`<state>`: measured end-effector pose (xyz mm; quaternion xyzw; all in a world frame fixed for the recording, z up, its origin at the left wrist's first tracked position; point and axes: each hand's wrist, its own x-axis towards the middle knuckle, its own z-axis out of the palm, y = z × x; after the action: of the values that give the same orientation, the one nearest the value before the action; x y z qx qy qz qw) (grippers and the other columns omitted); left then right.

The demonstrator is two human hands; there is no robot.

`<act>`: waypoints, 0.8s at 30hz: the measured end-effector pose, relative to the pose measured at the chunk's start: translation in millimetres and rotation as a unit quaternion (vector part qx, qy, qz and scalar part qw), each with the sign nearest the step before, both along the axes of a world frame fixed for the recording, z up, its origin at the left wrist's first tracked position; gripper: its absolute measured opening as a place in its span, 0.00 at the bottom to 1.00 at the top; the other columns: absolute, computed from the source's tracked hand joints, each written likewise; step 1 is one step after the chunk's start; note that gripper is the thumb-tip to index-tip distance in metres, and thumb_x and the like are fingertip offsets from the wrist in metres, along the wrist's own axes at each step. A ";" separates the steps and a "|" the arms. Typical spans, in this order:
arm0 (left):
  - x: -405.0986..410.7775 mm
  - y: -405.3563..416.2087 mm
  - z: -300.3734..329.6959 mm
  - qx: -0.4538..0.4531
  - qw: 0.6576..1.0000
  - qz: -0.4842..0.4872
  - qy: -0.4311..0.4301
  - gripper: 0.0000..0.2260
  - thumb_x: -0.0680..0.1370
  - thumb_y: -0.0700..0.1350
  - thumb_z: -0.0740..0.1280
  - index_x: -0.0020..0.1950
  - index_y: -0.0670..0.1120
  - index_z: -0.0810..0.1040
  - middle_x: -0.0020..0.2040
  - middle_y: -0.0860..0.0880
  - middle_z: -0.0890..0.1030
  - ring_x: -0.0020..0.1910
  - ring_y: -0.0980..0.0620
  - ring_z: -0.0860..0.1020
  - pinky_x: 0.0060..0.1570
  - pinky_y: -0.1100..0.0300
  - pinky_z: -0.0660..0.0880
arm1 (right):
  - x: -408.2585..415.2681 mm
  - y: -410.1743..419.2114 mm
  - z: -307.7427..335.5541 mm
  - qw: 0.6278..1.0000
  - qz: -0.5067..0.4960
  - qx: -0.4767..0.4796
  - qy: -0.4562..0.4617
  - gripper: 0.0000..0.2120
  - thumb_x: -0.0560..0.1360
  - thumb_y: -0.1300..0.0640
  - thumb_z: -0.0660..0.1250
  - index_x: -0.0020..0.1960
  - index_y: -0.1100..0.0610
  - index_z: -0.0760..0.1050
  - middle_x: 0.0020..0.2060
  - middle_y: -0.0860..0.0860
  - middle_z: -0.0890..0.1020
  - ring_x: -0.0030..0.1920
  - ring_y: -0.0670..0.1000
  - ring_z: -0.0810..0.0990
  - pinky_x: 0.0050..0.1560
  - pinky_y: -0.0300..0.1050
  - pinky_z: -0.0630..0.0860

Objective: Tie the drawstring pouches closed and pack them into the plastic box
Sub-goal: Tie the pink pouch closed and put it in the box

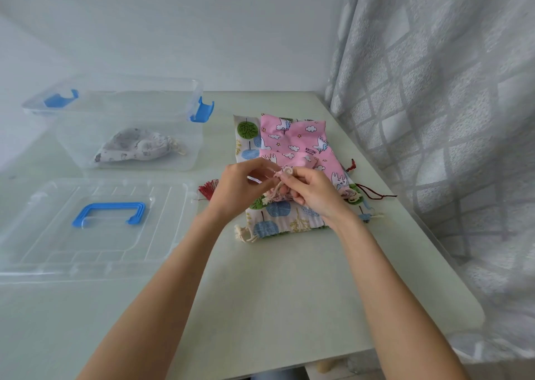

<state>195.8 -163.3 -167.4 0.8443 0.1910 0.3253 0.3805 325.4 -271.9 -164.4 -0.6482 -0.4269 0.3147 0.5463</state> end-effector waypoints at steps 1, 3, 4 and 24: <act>0.3 2.0 -0.7 0.018 1.000 0.005 0.007 0.05 0.73 0.43 0.72 0.48 0.49 0.82 0.40 0.53 0.82 0.39 0.61 0.80 0.42 0.68 0.76 | -0.5 2.0 -0.6 1.000 -0.003 0.000 -0.002 0.12 0.79 0.59 0.62 0.49 0.70 0.76 0.30 0.49 0.78 0.27 0.43 0.67 0.26 0.35 0.63; 0.0 4.7 -1.2 0.042 0.999 0.011 0.015 0.03 0.73 0.44 0.71 0.46 0.48 0.82 0.38 0.54 0.82 0.39 0.61 0.79 0.39 0.69 0.75 | -1.1 5.4 -2.8 1.000 -0.009 -0.001 -0.010 0.13 0.79 0.59 0.61 0.47 0.70 0.76 0.30 0.52 0.75 0.24 0.42 0.68 0.25 0.34 0.64; -0.3 5.4 -1.9 0.034 0.999 0.012 0.010 0.03 0.73 0.44 0.71 0.46 0.47 0.82 0.39 0.54 0.82 0.39 0.60 0.79 0.39 0.68 0.75 | -1.3 6.8 -4.3 1.000 -0.011 -0.001 -0.014 0.14 0.79 0.59 0.61 0.46 0.70 0.76 0.29 0.53 0.74 0.24 0.42 0.67 0.25 0.33 0.65; -1.1 -0.9 -6.0 -0.084 0.995 -0.048 -0.001 0.10 0.68 0.38 0.76 0.45 0.47 0.80 0.35 0.57 0.82 0.35 0.61 0.81 0.42 0.68 0.76 | -2.8 -8.4 -1.3 0.996 0.027 0.045 0.071 0.06 0.77 0.61 0.64 0.45 0.57 0.79 0.34 0.52 0.78 0.32 0.43 0.73 0.33 0.34 0.71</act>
<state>194.6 -164.2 -173.4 0.8171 0.1767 0.2902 0.4657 322.7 -280.3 -165.7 -0.5871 -0.4187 0.3549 0.5950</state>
